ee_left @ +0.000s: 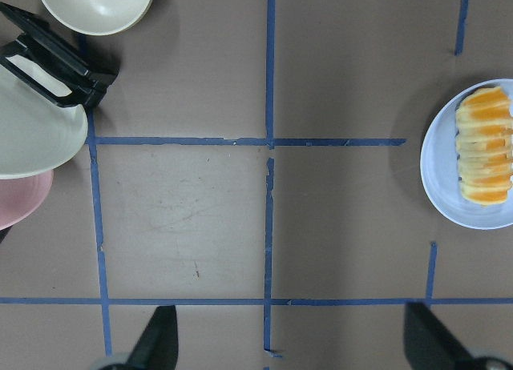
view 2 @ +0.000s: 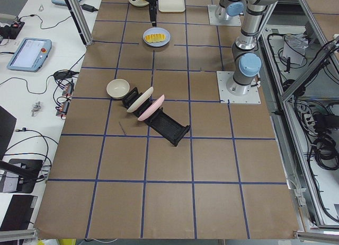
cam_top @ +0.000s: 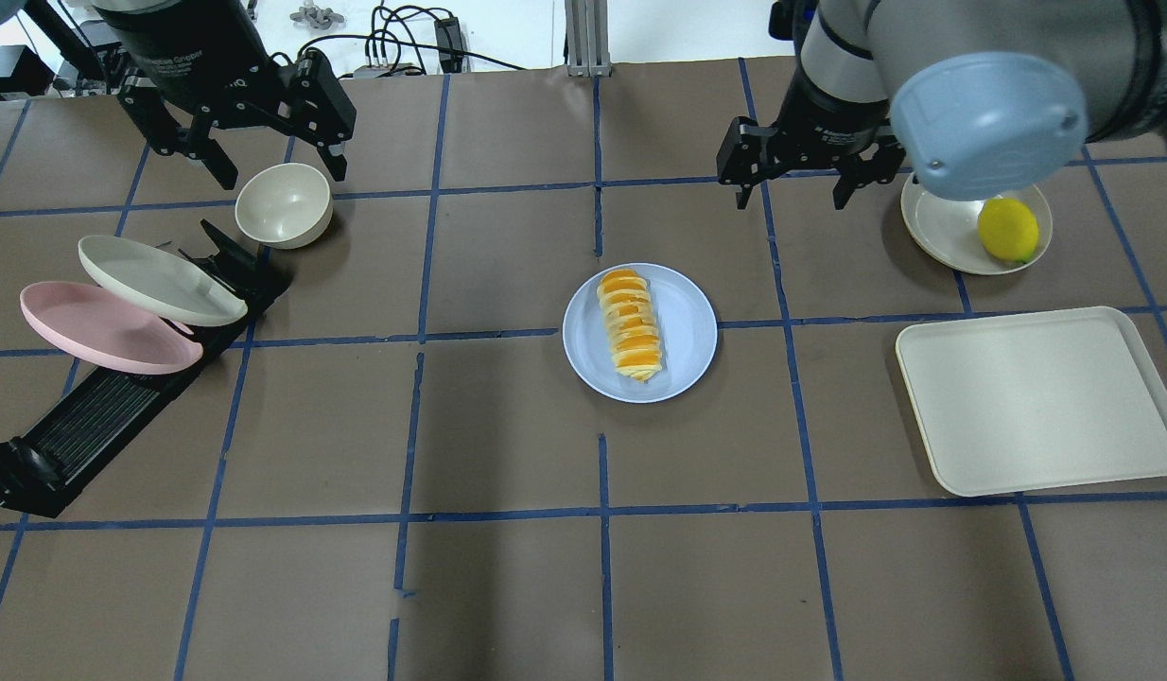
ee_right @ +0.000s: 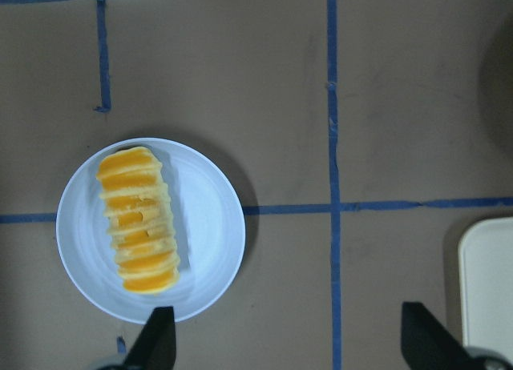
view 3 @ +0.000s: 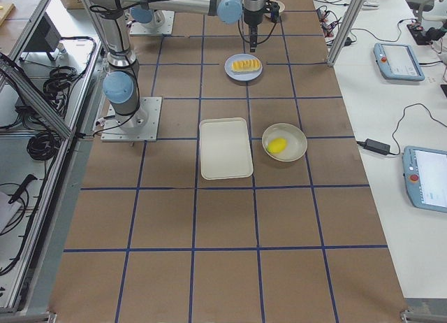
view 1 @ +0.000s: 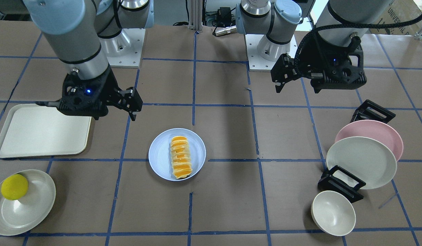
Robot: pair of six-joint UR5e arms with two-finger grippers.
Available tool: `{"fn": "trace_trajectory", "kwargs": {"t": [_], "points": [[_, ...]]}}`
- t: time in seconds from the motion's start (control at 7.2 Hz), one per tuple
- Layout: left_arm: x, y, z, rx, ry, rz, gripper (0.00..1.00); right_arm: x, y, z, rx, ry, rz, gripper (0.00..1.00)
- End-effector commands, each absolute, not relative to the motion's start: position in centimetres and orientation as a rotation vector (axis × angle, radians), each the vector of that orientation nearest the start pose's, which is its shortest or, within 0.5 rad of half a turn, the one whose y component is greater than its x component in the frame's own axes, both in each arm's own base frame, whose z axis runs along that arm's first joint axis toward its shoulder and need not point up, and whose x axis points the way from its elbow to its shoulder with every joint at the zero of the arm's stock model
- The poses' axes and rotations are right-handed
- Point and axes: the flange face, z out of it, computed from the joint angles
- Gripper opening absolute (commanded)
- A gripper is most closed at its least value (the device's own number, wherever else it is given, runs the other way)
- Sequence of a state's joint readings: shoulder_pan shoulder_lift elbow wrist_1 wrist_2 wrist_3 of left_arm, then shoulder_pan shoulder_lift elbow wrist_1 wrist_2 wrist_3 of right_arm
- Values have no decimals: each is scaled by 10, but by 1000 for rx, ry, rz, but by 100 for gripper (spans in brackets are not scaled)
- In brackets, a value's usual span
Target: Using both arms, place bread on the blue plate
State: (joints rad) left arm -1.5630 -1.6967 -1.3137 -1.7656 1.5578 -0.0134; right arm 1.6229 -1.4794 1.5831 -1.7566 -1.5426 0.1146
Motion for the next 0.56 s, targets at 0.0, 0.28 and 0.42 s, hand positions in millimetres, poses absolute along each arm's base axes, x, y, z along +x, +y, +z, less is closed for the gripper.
{"fn": "trace_trajectory", "kwargs": {"t": [0.0, 0.28, 0.42], "points": [[-131, -535, 535, -20, 3154, 82, 100, 106, -518, 499, 284, 3082, -226, 100], [-131, -534, 536, -17, 3153, 80, 100, 87, -520, 528, 346, 3074, -306, 100], [-132, -534, 534, -15, 3153, 87, 100, 94, -514, 534, 289, 3085, -219, 100]]}}
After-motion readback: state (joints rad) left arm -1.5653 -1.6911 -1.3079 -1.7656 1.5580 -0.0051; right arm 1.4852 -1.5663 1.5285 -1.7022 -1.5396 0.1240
